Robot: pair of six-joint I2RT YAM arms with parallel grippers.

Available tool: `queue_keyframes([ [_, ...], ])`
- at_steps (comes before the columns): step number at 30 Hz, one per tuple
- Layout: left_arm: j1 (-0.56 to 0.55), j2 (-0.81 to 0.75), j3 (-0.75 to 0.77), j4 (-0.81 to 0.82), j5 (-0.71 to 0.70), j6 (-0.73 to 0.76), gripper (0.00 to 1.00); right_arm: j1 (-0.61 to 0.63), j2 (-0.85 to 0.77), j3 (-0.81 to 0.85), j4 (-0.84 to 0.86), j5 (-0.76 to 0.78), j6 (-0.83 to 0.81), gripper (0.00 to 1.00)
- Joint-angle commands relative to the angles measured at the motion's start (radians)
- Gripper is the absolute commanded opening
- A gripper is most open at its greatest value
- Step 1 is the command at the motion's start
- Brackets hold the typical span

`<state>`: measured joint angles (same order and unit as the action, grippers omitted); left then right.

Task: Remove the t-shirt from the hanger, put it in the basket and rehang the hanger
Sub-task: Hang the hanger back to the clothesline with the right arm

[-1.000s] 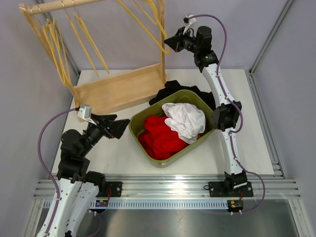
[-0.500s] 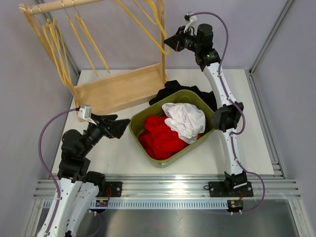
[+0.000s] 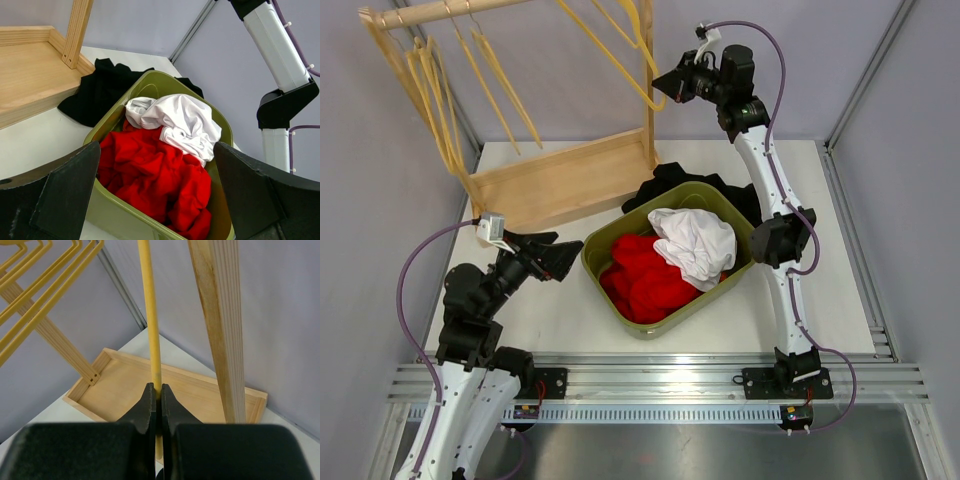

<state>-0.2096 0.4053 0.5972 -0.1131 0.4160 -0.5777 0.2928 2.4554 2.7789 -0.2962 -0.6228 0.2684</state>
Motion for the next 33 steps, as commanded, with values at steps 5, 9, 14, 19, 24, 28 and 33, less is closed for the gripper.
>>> queue_keyframes([
  [5,-0.004,-0.011,-0.007,0.047,0.0,-0.016,0.99,0.031,-0.084,0.033,-0.053,0.025,-0.09,0.0],
  [9,-0.004,-0.013,-0.007,0.046,-0.003,-0.019,0.99,0.034,-0.079,0.033,-0.05,0.026,-0.084,0.0],
  [14,-0.004,-0.02,-0.008,0.039,-0.005,-0.017,0.99,0.032,-0.079,0.034,-0.052,0.025,-0.077,0.0],
  [19,-0.004,-0.026,-0.013,0.039,-0.005,-0.019,0.99,0.032,-0.079,0.033,-0.055,0.026,-0.075,0.0],
  [24,-0.004,-0.036,-0.013,0.03,-0.006,-0.016,0.99,0.032,-0.087,0.031,-0.052,0.029,-0.075,0.07],
  [28,-0.004,-0.043,-0.014,0.024,-0.008,-0.014,0.99,0.031,-0.098,0.024,-0.044,0.037,-0.078,0.22],
  [33,-0.004,-0.051,-0.016,0.021,-0.006,-0.016,0.99,0.026,-0.114,0.019,-0.037,0.038,-0.078,0.27],
])
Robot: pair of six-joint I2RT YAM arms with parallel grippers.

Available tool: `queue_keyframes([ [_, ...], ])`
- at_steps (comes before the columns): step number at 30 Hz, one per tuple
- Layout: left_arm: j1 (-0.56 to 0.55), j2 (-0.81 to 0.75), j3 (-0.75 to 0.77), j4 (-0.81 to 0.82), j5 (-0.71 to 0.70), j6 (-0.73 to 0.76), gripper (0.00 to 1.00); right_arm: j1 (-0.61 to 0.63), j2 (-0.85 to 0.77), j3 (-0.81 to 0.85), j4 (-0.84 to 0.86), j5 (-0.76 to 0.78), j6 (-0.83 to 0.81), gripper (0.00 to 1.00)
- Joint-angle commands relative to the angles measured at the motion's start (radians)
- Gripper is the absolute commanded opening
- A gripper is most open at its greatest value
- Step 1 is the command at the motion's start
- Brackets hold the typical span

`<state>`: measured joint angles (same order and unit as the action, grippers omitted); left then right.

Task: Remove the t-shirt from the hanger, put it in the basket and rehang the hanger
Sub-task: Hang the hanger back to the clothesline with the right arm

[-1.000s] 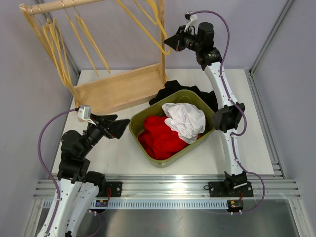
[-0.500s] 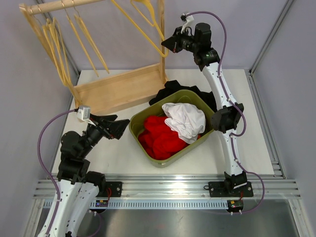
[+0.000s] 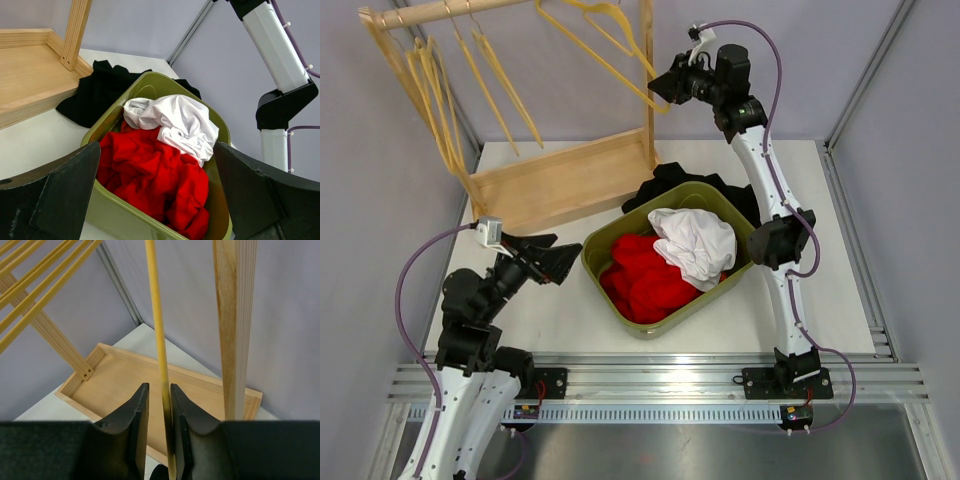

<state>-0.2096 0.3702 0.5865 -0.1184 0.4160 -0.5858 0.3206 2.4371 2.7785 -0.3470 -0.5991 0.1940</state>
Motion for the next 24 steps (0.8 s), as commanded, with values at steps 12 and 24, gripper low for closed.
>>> queue_keyframes([
  [12,-0.004,-0.053,-0.002,-0.001,-0.009,-0.011,0.99,-0.04,-0.17,0.016,0.005,0.002,-0.048,0.91],
  [24,-0.004,-0.048,0.182,-0.322,-0.164,0.179,0.99,-0.258,-0.453,-0.21,-0.095,-0.251,-0.073,0.99],
])
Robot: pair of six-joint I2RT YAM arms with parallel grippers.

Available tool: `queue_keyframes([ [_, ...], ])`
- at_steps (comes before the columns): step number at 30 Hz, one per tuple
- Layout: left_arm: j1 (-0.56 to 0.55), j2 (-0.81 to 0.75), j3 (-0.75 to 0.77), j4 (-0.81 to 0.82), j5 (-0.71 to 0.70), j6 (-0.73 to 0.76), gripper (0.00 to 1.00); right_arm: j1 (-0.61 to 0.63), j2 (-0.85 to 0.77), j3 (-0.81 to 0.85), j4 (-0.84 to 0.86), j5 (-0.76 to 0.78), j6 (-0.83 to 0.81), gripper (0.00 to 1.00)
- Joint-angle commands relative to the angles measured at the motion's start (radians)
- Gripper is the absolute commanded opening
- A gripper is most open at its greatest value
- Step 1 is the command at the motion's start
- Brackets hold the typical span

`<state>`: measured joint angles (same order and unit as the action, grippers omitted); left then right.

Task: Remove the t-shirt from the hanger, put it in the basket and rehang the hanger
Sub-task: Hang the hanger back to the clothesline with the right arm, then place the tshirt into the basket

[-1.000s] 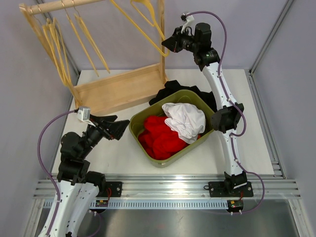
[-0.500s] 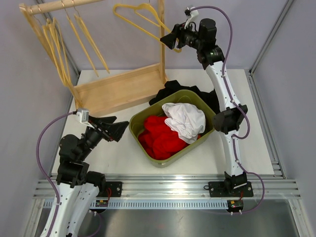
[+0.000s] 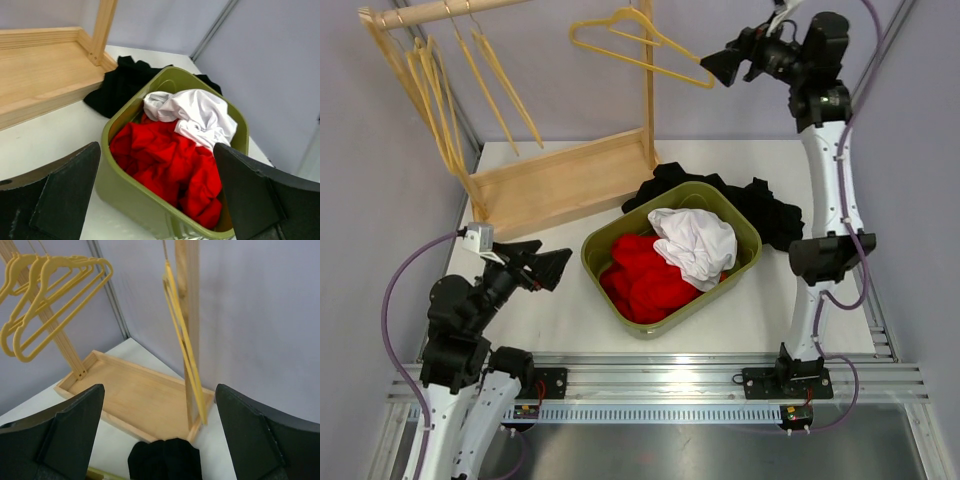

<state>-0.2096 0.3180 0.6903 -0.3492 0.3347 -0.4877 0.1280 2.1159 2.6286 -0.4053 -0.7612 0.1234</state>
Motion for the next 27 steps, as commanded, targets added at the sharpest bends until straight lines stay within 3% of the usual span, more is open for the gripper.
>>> queue_keyframes([
  [1,-0.004,0.007,0.1,-0.111,-0.098,0.099,0.99,-0.088,-0.195,-0.147,-0.074,-0.101,-0.008,1.0],
  [6,-0.004,0.029,0.136,-0.214,-0.197,0.118,0.99,-0.176,-0.436,-0.502,-0.22,-0.02,-0.234,0.99],
  [10,-0.002,0.065,0.155,-0.281,-0.232,0.12,0.99,-0.176,-0.702,-0.938,-0.184,0.256,-0.261,0.99],
  [15,-0.004,0.053,0.135,-0.335,-0.266,0.129,0.99,-0.176,-0.904,-1.241,-0.138,0.488,-0.222,0.99],
  [21,-0.004,-0.014,0.08,-0.312,-0.253,0.107,0.99,-0.176,-1.028,-1.403,-0.083,0.686,-0.22,1.0],
  [27,-0.004,-0.036,0.048,-0.292,-0.23,0.093,0.99,-0.174,-1.105,-1.51,-0.053,0.755,-0.18,1.0],
])
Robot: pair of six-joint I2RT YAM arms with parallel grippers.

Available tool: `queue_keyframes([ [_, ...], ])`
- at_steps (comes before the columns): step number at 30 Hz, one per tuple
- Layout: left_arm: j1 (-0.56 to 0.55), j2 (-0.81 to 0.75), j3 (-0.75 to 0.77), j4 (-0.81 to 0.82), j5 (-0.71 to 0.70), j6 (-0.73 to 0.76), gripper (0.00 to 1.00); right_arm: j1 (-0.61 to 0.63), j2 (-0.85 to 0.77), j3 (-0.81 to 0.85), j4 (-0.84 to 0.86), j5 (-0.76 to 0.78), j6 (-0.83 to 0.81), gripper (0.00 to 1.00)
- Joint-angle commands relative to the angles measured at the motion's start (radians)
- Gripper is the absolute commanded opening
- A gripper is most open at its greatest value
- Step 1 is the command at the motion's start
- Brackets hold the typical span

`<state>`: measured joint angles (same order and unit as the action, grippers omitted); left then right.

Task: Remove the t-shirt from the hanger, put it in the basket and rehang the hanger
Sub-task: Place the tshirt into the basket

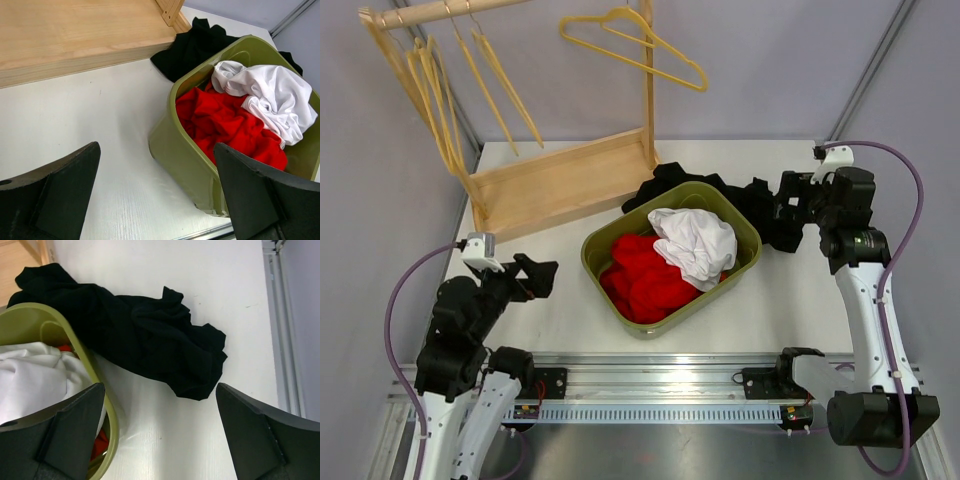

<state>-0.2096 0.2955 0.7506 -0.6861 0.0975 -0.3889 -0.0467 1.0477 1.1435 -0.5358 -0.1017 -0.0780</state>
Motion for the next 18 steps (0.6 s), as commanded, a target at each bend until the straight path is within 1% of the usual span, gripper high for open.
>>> queue_keyframes([
  [1,-0.004,-0.015,-0.017,0.049,0.011,-0.007,0.99,-0.001,-0.044,-0.034,0.079,0.097,0.027,1.0],
  [3,-0.004,-0.021,-0.025,0.054,0.011,-0.005,0.99,-0.001,-0.052,-0.056,0.079,0.129,0.032,1.0],
  [6,-0.004,-0.03,-0.042,0.068,0.018,-0.002,0.99,-0.001,-0.063,-0.079,0.082,0.135,0.015,0.99],
  [8,-0.004,-0.032,-0.054,0.079,0.028,-0.002,0.99,-0.001,-0.063,-0.094,0.094,0.155,-0.031,0.99],
  [9,-0.004,-0.032,-0.062,0.083,0.033,-0.004,0.99,-0.001,-0.055,-0.099,0.073,0.126,-0.061,0.99],
  [10,-0.004,-0.03,-0.066,0.088,0.036,-0.004,0.99,-0.001,-0.028,-0.096,0.054,0.106,-0.142,1.0],
  [11,-0.004,-0.029,-0.069,0.089,0.045,-0.005,0.99,-0.001,-0.008,-0.091,0.04,0.056,-0.167,1.0],
  [12,-0.002,-0.029,-0.073,0.089,0.048,-0.007,0.99,-0.001,0.02,-0.082,0.037,0.047,-0.177,0.99],
  [13,-0.004,-0.029,-0.074,0.092,0.05,-0.007,0.99,-0.002,0.09,-0.068,0.031,0.039,-0.196,0.99],
  [15,-0.004,-0.03,-0.074,0.092,0.054,-0.008,0.99,-0.007,0.173,-0.015,0.02,0.01,-0.216,1.0],
  [16,-0.002,-0.033,-0.074,0.094,0.054,-0.01,0.99,-0.016,0.257,0.005,0.02,-0.003,-0.232,0.99],
  [18,-0.004,-0.033,-0.074,0.097,0.057,-0.01,0.99,-0.03,0.336,0.071,0.022,-0.061,-0.258,0.99],
])
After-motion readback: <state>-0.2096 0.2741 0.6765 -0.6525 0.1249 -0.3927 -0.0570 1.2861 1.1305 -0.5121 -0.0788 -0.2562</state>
